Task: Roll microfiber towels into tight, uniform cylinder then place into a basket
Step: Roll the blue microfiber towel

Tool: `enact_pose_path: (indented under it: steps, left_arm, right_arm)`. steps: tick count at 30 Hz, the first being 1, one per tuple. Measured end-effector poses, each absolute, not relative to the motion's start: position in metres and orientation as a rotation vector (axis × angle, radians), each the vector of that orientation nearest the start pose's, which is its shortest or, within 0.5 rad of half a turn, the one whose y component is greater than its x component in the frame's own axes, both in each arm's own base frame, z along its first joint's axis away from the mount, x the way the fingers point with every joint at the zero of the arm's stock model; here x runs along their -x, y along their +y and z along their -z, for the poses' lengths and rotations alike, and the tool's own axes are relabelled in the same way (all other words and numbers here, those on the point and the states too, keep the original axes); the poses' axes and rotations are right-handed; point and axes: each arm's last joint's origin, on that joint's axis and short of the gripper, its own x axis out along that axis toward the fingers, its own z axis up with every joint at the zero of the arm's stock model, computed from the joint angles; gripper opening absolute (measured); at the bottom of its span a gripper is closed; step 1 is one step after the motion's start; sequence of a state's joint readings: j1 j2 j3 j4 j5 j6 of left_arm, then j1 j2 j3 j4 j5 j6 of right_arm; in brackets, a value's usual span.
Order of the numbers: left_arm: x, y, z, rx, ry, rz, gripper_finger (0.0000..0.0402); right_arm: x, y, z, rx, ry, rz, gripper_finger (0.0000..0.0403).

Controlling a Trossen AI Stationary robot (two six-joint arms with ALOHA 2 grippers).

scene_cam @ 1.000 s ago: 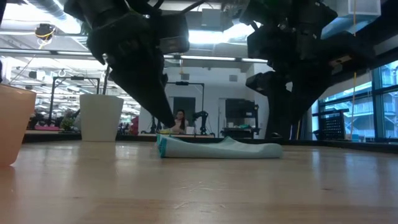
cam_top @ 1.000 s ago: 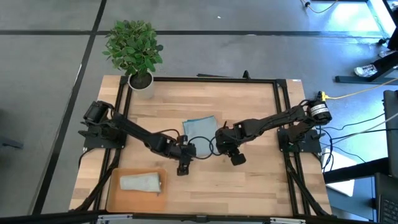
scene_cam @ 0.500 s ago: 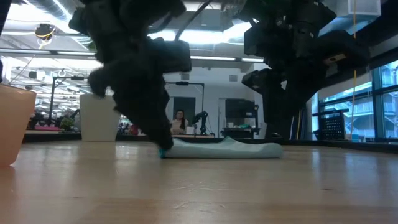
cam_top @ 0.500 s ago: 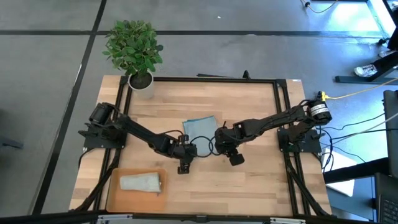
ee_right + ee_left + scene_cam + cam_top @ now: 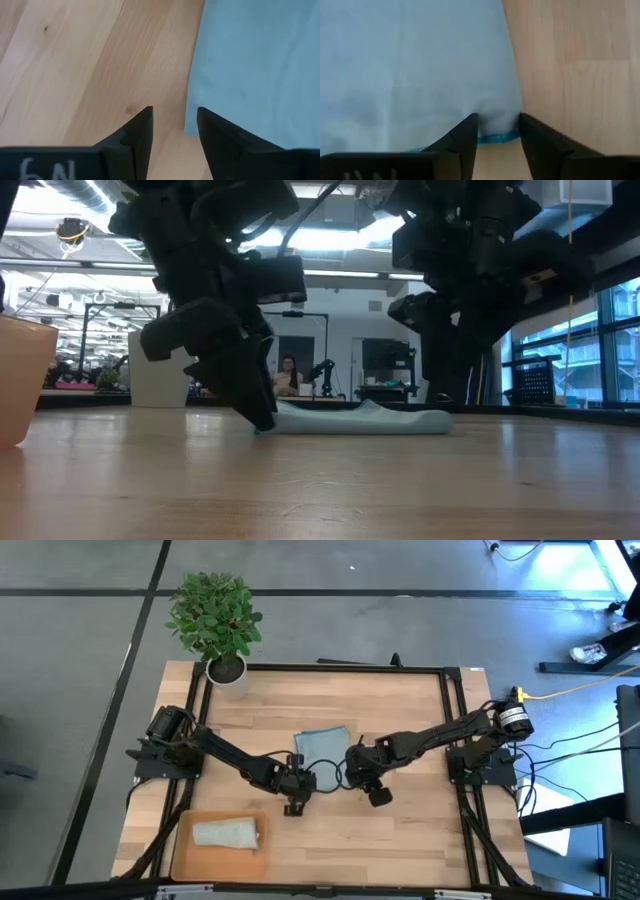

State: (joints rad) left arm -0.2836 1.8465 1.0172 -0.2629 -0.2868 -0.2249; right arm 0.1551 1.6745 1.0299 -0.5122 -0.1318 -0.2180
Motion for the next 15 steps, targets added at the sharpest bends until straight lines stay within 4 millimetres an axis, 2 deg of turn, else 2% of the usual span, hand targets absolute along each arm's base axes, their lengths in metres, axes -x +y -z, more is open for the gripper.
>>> enact_pose_path:
  steps: [7, 15]
  left_arm:
    - [-0.337, -0.093, -0.122, -0.094, 1.061, -0.088, 0.0121]
    - [-0.336, -0.093, -0.12, -0.079, 1.077, -0.063, 0.0035]
  right_arm:
    - [-0.31, 0.052, -0.163, 0.206, 1.079, -0.377, 0.0154]
    - [-0.303, 0.051, -0.153, 0.207, 1.088, -0.371, 0.0154]
